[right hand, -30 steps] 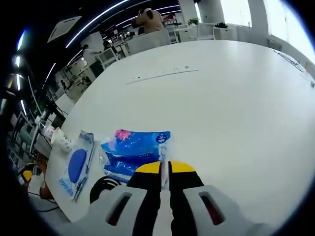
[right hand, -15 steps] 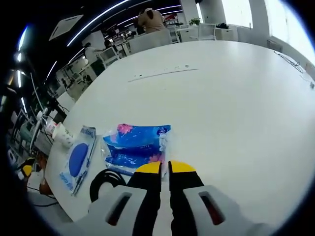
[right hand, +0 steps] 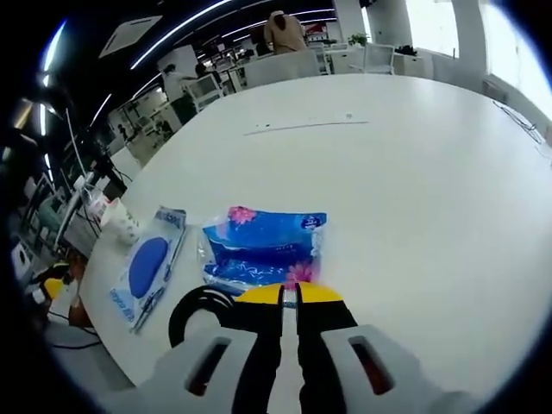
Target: Arrange the tabletop items into an orderly group along one side of the table until the central work area is clear of visible clutter.
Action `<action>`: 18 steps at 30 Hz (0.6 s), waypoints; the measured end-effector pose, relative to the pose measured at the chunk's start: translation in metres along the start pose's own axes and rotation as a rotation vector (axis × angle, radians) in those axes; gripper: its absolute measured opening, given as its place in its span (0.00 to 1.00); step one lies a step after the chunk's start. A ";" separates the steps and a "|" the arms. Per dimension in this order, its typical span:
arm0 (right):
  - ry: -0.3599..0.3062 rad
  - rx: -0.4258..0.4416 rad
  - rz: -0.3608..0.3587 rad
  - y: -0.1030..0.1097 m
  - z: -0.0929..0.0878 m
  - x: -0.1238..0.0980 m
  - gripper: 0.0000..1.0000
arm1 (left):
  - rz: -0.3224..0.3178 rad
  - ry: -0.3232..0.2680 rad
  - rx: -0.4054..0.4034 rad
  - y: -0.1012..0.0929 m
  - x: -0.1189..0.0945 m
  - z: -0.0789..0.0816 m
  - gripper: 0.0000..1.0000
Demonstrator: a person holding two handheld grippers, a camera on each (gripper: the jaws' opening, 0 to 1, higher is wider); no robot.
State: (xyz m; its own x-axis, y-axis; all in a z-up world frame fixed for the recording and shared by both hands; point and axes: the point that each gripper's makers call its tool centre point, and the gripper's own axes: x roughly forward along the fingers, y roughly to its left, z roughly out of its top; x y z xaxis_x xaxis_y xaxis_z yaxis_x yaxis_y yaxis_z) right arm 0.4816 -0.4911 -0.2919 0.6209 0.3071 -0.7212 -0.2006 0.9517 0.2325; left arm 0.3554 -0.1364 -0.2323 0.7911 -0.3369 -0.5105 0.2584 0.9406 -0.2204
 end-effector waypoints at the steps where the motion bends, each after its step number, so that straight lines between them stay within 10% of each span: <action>1: 0.001 -0.005 0.004 0.002 0.000 0.001 0.03 | -0.002 0.000 0.000 -0.001 0.001 0.000 0.44; 18: 0.017 -0.087 0.059 0.027 0.002 0.006 0.03 | -0.018 0.010 -0.003 -0.011 0.003 -0.002 0.44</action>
State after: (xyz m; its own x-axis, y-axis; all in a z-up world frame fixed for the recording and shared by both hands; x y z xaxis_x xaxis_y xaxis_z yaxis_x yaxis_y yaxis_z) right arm 0.4817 -0.4639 -0.2887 0.5931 0.3623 -0.7190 -0.3024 0.9279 0.2181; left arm 0.3535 -0.1479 -0.2331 0.7807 -0.3545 -0.5146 0.2708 0.9341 -0.2326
